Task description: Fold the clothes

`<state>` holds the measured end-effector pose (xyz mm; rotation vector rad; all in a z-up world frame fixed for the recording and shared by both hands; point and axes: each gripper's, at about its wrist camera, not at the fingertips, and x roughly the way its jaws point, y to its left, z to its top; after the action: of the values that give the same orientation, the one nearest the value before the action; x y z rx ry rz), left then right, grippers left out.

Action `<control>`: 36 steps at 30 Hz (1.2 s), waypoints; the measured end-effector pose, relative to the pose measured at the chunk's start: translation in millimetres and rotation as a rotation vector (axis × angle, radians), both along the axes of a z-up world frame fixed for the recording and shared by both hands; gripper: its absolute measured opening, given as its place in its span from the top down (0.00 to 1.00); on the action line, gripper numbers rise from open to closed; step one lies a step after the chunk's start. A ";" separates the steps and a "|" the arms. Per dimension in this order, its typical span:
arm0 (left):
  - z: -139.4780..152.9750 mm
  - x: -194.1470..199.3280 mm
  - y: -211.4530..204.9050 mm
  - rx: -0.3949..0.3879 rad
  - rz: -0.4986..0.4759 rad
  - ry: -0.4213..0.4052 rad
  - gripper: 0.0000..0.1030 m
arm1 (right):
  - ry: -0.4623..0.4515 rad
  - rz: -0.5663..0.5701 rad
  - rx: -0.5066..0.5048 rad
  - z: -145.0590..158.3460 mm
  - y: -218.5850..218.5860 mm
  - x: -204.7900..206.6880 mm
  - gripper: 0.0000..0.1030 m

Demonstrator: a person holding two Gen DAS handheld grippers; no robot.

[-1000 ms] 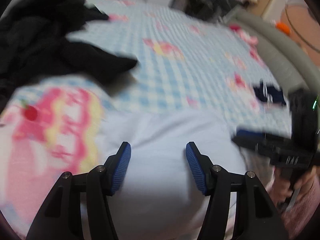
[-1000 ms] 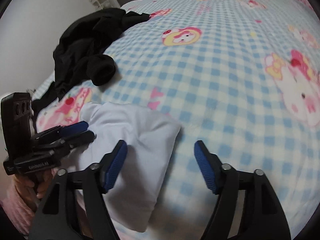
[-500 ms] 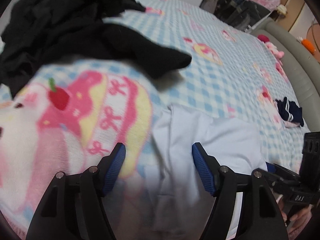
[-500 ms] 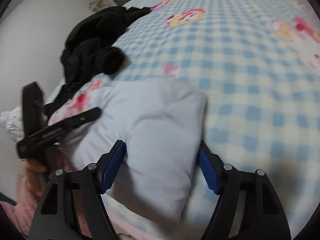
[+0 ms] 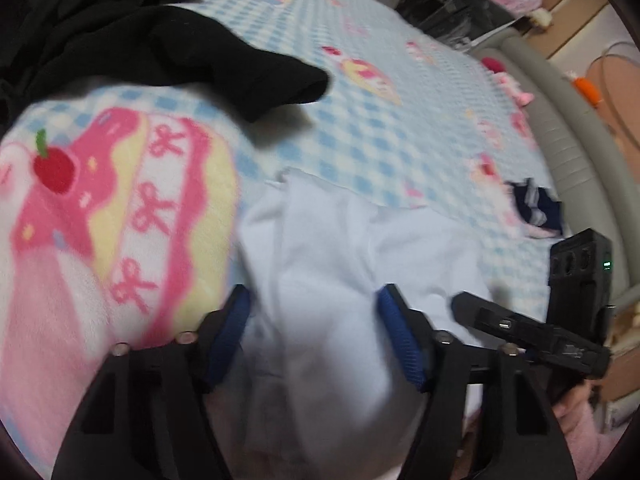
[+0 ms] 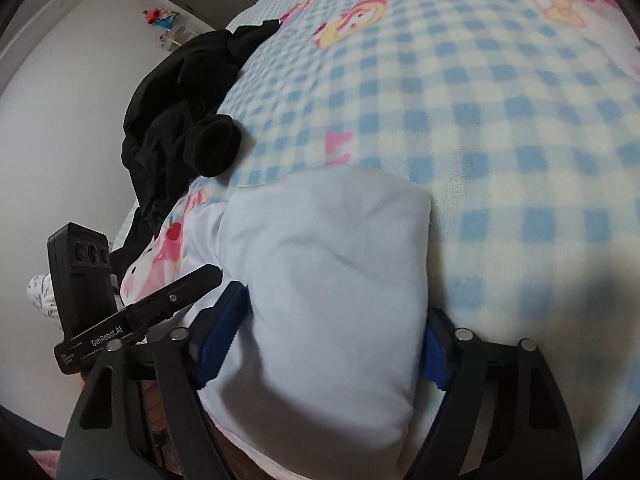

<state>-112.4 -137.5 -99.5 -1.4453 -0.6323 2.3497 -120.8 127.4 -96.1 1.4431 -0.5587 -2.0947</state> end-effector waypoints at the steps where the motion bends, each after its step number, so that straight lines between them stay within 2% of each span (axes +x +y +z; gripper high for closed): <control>1: 0.8 0.7 3.1 0.023 -0.022 0.004 0.41 | 0.018 0.010 0.015 6.4 -0.3 3.2 0.33; 3: 2.3 1.2 11.3 0.014 -0.045 0.016 0.41 | 0.040 0.011 0.027 16.4 2.8 7.7 0.41; 5: 3.3 2.1 14.8 0.065 -0.057 0.019 0.41 | 0.051 -0.016 -0.006 23.7 12.6 12.3 0.47; 8: 10.0 3.2 26.3 0.156 -0.095 0.041 0.41 | 0.048 -0.063 -0.033 32.6 32.8 17.7 0.48; 12: 20.9 10.4 59.6 0.151 -0.199 0.092 0.40 | 0.062 -0.132 -0.023 48.8 68.0 26.5 0.48; 14: 13.9 8.0 76.7 0.123 -0.233 0.056 0.34 | 0.040 -0.150 -0.025 48.3 83.1 29.9 0.42; 15: 5.7 5.4 82.4 0.094 -0.238 0.019 0.29 | 0.006 -0.153 0.002 41.9 87.6 30.2 0.39; 17: -6.9 2.2 88.2 0.053 -0.238 -0.027 0.27 | -0.089 -0.159 0.066 19.8 93.7 32.5 0.29; 18: -9.8 1.2 89.0 0.050 -0.241 -0.031 0.26 | -0.124 -0.156 0.065 10.4 94.6 35.2 0.29; 21: -10.5 3.6 87.3 0.076 -0.241 -0.031 0.28 | -0.091 -0.135 0.023 5.7 92.2 47.5 0.24; 25: -10.5 5.1 90.2 0.113 -0.252 -0.028 0.28 | -0.055 -0.106 0.077 9.8 77.7 46.0 0.20; 27: -13.4 5.2 91.1 0.142 -0.250 -0.030 0.27 | -0.052 -0.107 0.062 7.6 77.1 43.1 0.14; 30: -17.6 2.5 99.6 0.121 -0.232 -0.031 0.23 | -0.055 -0.111 0.044 -0.2 77.0 38.0 0.10; 31: -17.2 2.3 103.2 0.106 -0.228 -0.022 0.24 | -0.056 -0.115 0.041 -2.9 76.9 36.4 0.10; 32: -14.0 4.3 104.9 0.093 -0.221 -0.004 0.26 | -0.054 -0.118 0.039 -4.9 76.7 35.4 0.15; 34: -7.4 8.8 106.5 0.071 -0.209 0.031 0.38 | -0.004 -0.115 0.063 4.9 74.9 42.5 0.22; 36: 0.4 17.5 99.3 0.073 -0.191 0.058 0.53 | 0.046 -0.108 0.071 14.8 76.0 51.7 0.34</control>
<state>-95.0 -38.1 -99.1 -1.3383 -0.5337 2.1900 -69.0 203.4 -81.3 1.4285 -0.5608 -2.2468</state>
